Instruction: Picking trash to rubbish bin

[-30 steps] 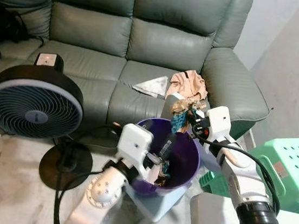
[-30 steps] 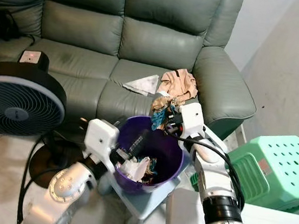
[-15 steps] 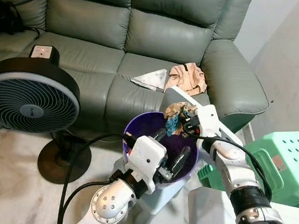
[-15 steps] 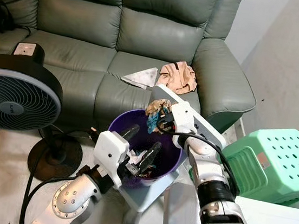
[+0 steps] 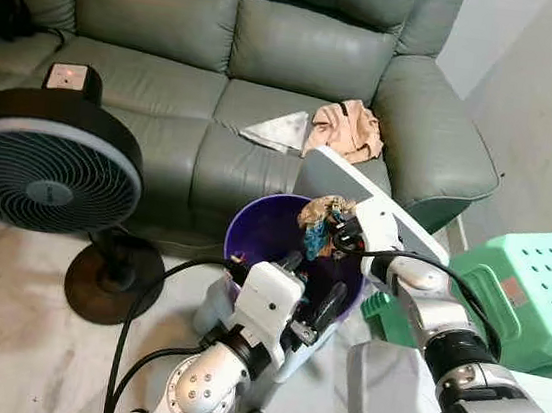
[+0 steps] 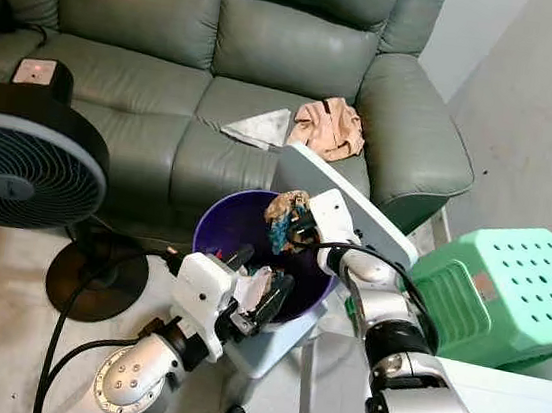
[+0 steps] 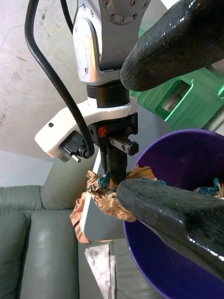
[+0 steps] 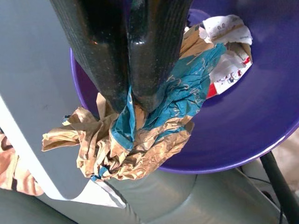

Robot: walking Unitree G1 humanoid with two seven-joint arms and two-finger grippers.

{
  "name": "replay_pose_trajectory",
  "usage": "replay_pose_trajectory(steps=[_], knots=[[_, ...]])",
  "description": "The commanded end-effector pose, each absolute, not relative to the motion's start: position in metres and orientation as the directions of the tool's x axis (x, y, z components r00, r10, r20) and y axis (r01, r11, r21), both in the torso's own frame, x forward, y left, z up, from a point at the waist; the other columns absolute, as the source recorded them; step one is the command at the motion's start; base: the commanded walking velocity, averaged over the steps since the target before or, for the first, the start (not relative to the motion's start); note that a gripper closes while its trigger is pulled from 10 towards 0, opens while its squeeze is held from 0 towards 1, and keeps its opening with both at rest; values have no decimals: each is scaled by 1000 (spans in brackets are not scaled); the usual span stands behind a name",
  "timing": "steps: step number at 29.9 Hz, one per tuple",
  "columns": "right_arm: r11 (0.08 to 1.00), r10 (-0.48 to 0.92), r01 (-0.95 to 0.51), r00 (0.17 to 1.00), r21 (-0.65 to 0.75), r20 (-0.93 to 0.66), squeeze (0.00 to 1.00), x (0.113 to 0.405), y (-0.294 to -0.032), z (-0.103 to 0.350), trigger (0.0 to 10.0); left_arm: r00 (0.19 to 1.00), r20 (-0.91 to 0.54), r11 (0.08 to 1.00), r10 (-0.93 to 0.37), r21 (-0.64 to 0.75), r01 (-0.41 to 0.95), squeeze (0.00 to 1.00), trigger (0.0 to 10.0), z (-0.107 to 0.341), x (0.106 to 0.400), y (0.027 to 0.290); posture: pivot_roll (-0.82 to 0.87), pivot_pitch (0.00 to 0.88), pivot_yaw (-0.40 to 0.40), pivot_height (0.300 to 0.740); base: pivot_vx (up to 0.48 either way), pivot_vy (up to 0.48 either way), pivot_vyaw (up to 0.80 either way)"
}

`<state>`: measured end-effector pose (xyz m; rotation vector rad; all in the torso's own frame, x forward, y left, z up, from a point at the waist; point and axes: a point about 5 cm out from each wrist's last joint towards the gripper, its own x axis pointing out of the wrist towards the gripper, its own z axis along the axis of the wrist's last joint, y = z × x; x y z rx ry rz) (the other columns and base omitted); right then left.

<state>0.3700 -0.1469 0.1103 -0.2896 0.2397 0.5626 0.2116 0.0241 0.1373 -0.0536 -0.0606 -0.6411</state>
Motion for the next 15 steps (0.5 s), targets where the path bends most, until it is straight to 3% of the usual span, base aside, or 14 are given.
replay_pose_trajectory(steps=[1,2,15], knots=[[816,472,-539,829,-207,-299,231,372,-155,113,10000,781,109,777,-615,-82,624,0,10000,146,201,9,53,236,-185,740,0,0,0],[819,472,-536,832,-205,-292,1000,372,-156,114,10000,780,109,777,-616,-80,625,0,10000,146,201,9,56,233,-184,740,0,0,0],[817,486,-547,824,-183,-290,1000,374,-155,115,10000,779,105,776,-618,-83,626,0,10000,145,199,8,65,225,-185,740,0,0,0]])
